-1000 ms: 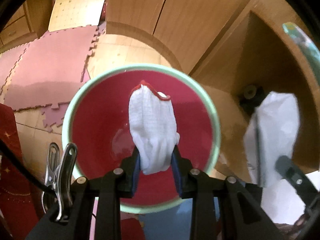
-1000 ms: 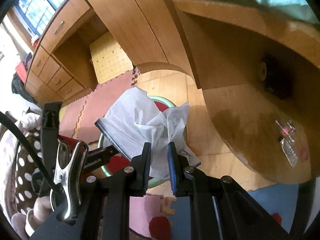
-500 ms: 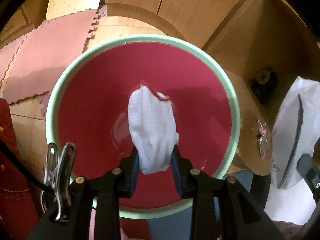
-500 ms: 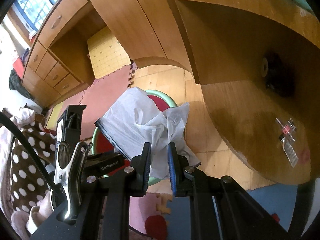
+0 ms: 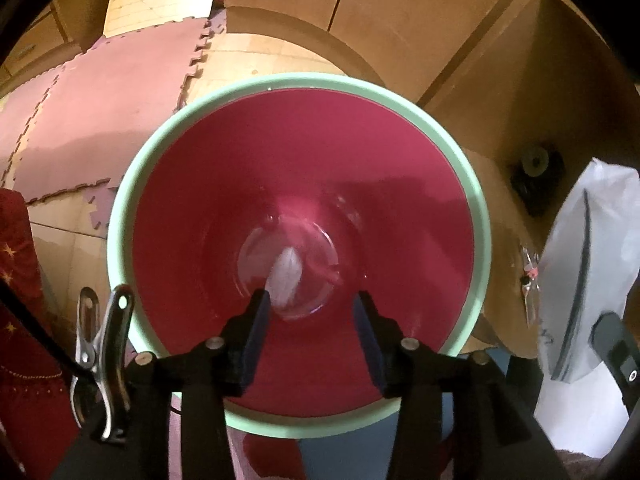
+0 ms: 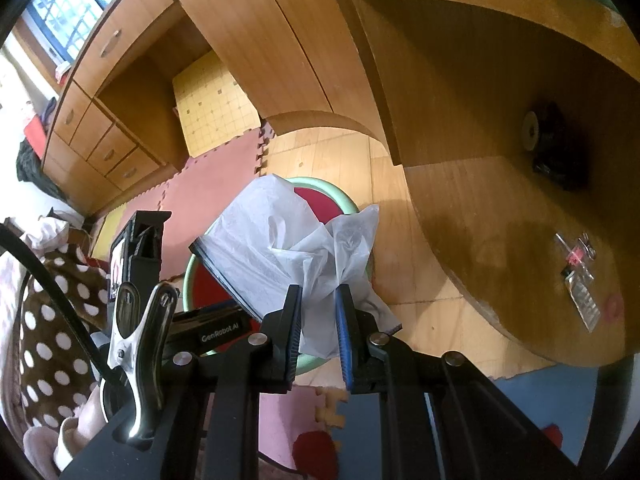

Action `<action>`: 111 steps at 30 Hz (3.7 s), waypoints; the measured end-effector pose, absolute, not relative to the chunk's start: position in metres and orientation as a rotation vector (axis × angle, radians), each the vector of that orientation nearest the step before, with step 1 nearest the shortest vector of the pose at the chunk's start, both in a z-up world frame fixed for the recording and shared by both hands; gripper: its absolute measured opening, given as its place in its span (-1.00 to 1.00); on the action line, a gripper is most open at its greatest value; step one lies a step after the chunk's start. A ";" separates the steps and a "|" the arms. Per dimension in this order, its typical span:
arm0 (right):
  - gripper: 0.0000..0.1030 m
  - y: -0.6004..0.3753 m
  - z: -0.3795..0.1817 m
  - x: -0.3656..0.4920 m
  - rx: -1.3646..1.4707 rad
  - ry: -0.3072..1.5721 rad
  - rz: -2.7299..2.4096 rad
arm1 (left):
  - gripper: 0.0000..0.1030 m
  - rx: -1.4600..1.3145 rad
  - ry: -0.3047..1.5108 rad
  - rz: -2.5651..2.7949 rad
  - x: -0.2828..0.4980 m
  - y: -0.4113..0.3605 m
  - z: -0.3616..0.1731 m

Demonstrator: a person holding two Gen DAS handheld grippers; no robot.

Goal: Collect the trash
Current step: 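Lower the tissue into the red bucket and open the right tool, then move both tools back to the lower shelf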

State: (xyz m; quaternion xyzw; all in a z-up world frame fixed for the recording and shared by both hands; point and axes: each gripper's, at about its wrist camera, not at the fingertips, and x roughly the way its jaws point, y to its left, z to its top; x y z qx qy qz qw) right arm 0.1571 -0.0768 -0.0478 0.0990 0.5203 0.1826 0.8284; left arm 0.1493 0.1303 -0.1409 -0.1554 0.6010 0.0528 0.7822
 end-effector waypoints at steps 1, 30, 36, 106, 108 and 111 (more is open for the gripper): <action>-0.66 -0.076 -0.048 0.157 0.209 1.104 0.390 | -0.10 -0.337 1.294 0.116 0.149 0.131 -0.140; -0.66 -0.035 -0.084 0.175 0.129 1.157 0.402 | -0.10 -0.346 1.151 0.268 0.139 0.162 -0.099; -0.66 -0.026 -0.092 0.177 0.100 1.163 0.402 | -0.10 -0.363 1.148 0.281 0.137 0.169 -0.100; -0.24 -0.097 -0.056 0.123 0.051 1.031 0.457 | 0.01 -0.223 1.092 0.044 0.137 0.082 -0.061; -0.24 -0.106 -0.059 0.122 0.051 1.037 0.442 | 0.01 -0.211 1.093 0.028 0.138 0.073 -0.060; -0.24 -0.120 -0.061 0.120 0.060 1.041 0.415 | 0.01 -0.199 1.095 -0.004 0.138 0.059 -0.058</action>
